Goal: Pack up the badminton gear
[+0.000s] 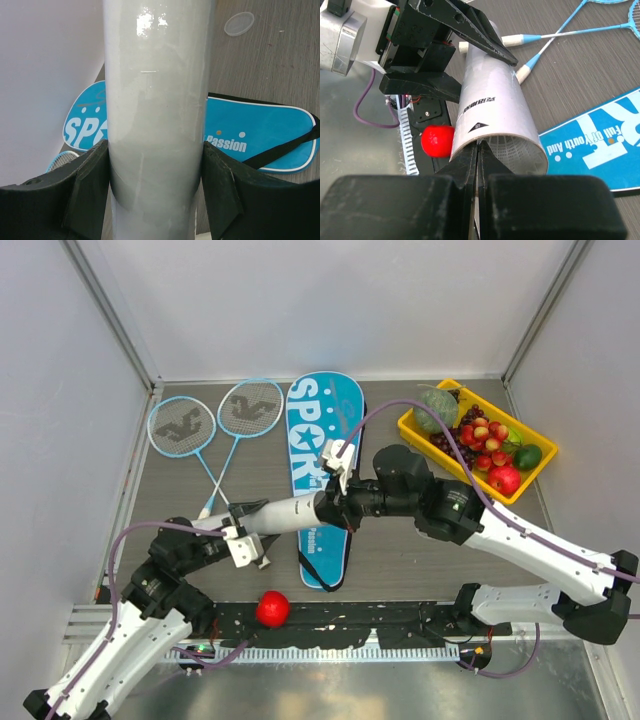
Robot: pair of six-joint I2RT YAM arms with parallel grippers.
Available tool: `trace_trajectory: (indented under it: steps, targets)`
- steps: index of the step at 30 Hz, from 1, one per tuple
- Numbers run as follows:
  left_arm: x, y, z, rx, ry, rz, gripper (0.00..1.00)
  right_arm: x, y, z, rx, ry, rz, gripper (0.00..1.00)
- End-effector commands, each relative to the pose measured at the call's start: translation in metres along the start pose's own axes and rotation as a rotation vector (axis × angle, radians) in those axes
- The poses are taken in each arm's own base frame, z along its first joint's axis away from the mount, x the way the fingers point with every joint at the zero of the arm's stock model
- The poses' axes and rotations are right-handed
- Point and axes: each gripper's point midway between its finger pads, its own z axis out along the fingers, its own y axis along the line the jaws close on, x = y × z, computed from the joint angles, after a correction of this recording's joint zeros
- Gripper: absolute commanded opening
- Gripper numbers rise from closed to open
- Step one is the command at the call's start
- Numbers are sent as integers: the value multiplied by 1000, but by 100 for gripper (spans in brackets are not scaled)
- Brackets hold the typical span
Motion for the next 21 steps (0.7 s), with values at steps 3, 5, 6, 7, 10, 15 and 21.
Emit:
trace_trajectory:
  steps: [3, 5, 6, 7, 10, 15, 21]
  targets:
    - [-29, 15, -3, -42, -92, 66, 14, -21, 6, 5, -26, -84, 15, 10]
    - [-27, 16, -3, -50, -84, 61, 14, -20, 4, 2, -9, -81, 35, 24]
    - [-26, 18, -3, -58, -80, 60, 13, -22, 3, -2, 7, -90, 51, 32]
    - [-26, 18, -4, -63, -78, 60, 13, -21, 3, -4, 16, -87, 61, 37]
    - [-25, 20, -4, -73, -71, 60, 13, -25, 6, -20, 27, -122, 92, 51]
    - [-25, 21, -5, -80, -71, 59, 13, -23, 0, -48, 109, -191, 172, 57]
    - [-26, 23, -6, -94, -71, 62, 13, -23, -40, -82, 374, -308, 265, 58]
